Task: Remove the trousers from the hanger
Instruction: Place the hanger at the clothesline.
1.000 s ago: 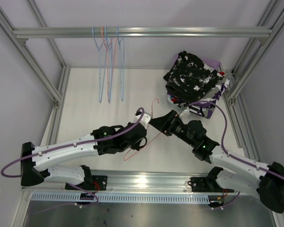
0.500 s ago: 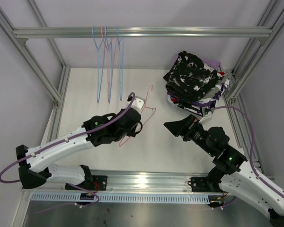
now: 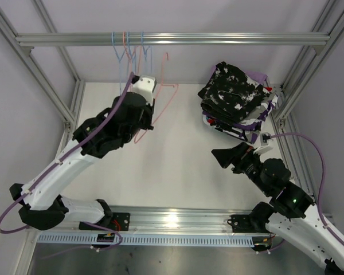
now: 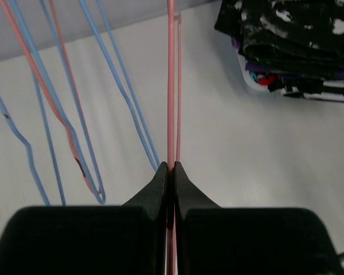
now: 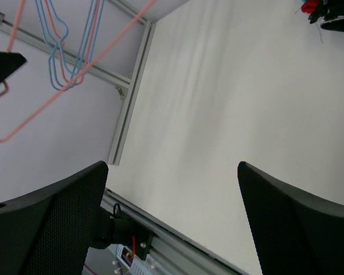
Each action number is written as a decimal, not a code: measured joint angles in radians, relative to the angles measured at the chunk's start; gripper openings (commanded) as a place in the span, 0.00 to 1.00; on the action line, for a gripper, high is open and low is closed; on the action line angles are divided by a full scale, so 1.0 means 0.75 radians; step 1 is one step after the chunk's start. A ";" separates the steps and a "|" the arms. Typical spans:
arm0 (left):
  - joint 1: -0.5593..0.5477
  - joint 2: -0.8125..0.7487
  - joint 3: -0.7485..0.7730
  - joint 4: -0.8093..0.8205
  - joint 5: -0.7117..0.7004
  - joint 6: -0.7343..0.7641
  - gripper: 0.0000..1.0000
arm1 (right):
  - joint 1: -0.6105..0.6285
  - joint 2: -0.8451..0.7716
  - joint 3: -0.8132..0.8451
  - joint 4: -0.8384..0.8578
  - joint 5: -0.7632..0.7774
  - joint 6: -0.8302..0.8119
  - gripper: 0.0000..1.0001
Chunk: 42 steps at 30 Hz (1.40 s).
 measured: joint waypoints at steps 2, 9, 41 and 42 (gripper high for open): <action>0.036 0.023 0.073 0.014 -0.008 0.048 0.00 | -0.004 -0.002 0.000 -0.008 0.011 -0.020 0.99; 0.145 0.100 0.315 0.050 -0.010 0.160 0.00 | -0.037 0.044 0.000 -0.021 0.026 -0.078 0.99; 0.315 0.053 -0.166 0.529 0.094 -0.028 0.00 | -0.606 0.325 -0.135 0.160 -0.685 -0.114 1.00; 0.316 0.041 -0.183 0.546 0.092 -0.034 0.00 | -0.606 0.329 -0.135 0.160 -0.691 -0.114 1.00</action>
